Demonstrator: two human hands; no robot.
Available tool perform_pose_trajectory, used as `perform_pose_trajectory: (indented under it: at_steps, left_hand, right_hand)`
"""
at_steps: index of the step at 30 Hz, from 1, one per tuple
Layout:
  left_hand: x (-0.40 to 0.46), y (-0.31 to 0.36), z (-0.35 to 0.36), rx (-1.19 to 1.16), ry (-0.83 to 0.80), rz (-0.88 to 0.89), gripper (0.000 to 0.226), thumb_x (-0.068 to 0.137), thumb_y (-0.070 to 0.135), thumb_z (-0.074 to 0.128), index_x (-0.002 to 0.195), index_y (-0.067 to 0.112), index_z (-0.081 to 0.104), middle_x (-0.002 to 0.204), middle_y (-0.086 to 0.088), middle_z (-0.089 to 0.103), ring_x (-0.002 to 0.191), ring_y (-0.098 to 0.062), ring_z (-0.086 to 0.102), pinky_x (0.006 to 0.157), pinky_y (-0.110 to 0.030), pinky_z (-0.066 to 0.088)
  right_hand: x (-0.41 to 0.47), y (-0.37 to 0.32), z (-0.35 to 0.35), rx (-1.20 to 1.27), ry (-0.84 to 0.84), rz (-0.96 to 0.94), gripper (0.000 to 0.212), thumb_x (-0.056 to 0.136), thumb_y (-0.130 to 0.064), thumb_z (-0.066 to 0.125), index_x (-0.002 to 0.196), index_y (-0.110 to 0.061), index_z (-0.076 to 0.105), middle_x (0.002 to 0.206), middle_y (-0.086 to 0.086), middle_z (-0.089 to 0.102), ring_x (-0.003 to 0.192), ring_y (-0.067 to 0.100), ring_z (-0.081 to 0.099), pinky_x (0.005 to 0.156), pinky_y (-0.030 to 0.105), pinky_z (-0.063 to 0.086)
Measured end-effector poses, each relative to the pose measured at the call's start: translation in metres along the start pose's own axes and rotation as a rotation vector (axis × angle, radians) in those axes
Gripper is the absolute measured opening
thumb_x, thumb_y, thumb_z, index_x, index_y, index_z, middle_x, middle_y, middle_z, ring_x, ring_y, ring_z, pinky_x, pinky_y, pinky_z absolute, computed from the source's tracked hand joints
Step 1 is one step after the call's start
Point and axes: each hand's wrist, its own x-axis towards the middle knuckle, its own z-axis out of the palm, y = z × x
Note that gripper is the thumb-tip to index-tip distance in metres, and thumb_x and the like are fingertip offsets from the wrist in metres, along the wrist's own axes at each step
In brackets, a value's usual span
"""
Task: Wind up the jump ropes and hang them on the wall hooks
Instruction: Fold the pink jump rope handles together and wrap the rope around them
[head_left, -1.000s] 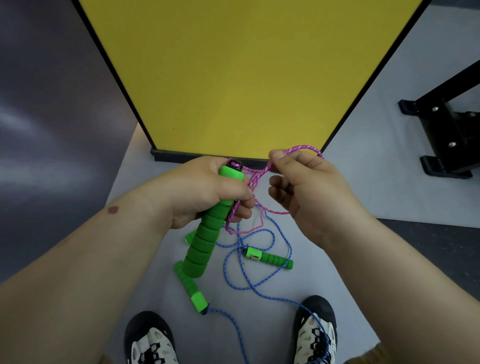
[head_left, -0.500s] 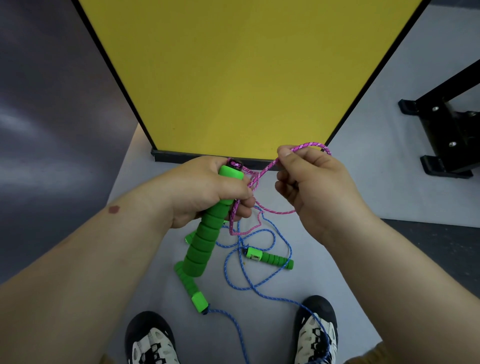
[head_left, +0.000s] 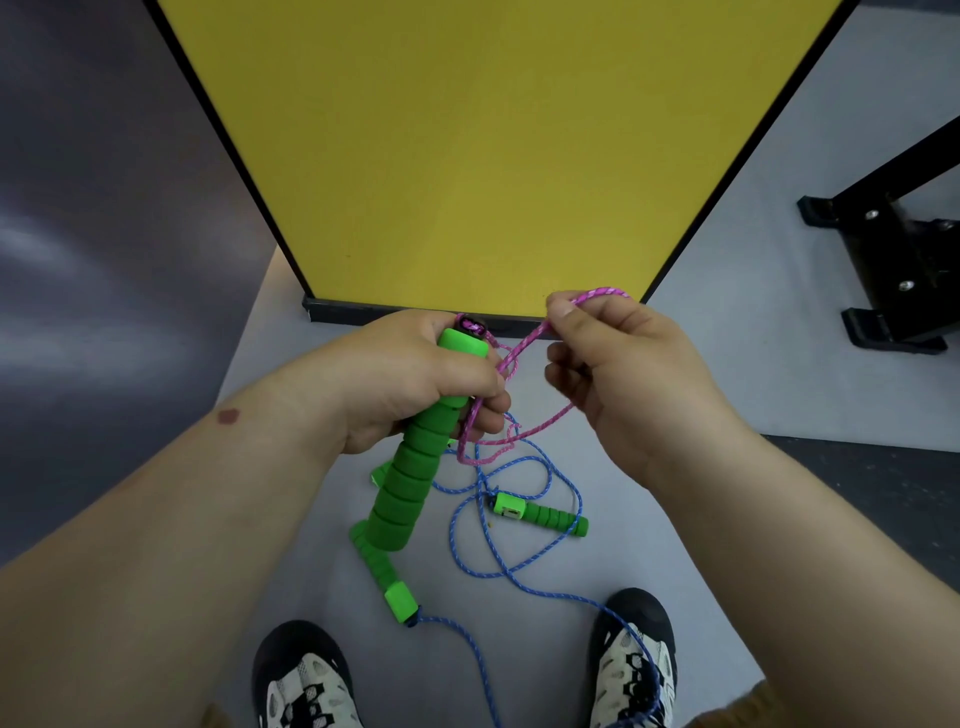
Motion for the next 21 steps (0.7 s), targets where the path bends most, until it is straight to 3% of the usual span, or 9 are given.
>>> perform_pose_trajectory:
  at_steps: [4,10,13,17,21]
  left_hand:
    - [-0.001,0.0,0.0,0.013,-0.007,0.01,0.012,0.088,-0.002,0.069,0.091,0.008,0.062,0.082,-0.017,0.073,0.071,-0.028,0.072,0.08,-0.043,0.06]
    - [0.001,-0.001,-0.001,0.03,-0.01,0.019,0.013,0.088,-0.002,0.067,0.101,0.0,0.066,0.085,-0.019,0.074,0.075,-0.03,0.073,0.086,-0.052,0.058]
    - [0.0,-0.001,-0.001,0.03,-0.001,0.008,0.013,0.088,-0.002,0.068,0.1,0.002,0.065,0.084,-0.018,0.075,0.075,-0.03,0.073,0.086,-0.05,0.059]
    - [0.0,-0.001,-0.001,-0.007,-0.008,0.0,0.012,0.088,-0.003,0.069,0.094,0.006,0.063,0.082,-0.017,0.073,0.073,-0.029,0.073,0.078,-0.041,0.06]
    - [0.0,-0.001,-0.001,-0.011,-0.006,0.001,0.012,0.088,-0.003,0.069,0.094,0.006,0.063,0.083,-0.019,0.073,0.072,-0.029,0.073,0.075,-0.039,0.06]
  right_hand:
    - [0.002,-0.004,-0.003,0.048,0.056,0.017,0.014,0.094,-0.021,0.07,0.088,-0.008,0.068,0.062,0.0,0.056,0.064,0.016,0.055,0.068,0.028,0.054]
    - [-0.007,0.007,0.005,-0.075,-0.19,0.107,0.016,0.093,-0.017,0.069,0.097,-0.002,0.071,0.085,0.01,0.061,0.066,0.014,0.056,0.065,0.027,0.053]
    - [-0.005,0.007,0.005,-0.072,-0.13,0.08,0.021,0.094,-0.016,0.069,0.098,0.005,0.068,0.081,0.007,0.061,0.068,0.015,0.056,0.066,0.027,0.054]
    - [-0.002,0.0,0.0,0.017,-0.009,0.035,0.013,0.094,-0.018,0.069,0.094,-0.004,0.069,0.071,0.001,0.059,0.068,0.016,0.056,0.066,0.027,0.054]
    - [-0.001,-0.002,0.0,0.054,0.007,0.053,0.021,0.094,-0.02,0.069,0.102,-0.001,0.069,0.075,0.005,0.06,0.065,0.015,0.058,0.066,0.027,0.055]
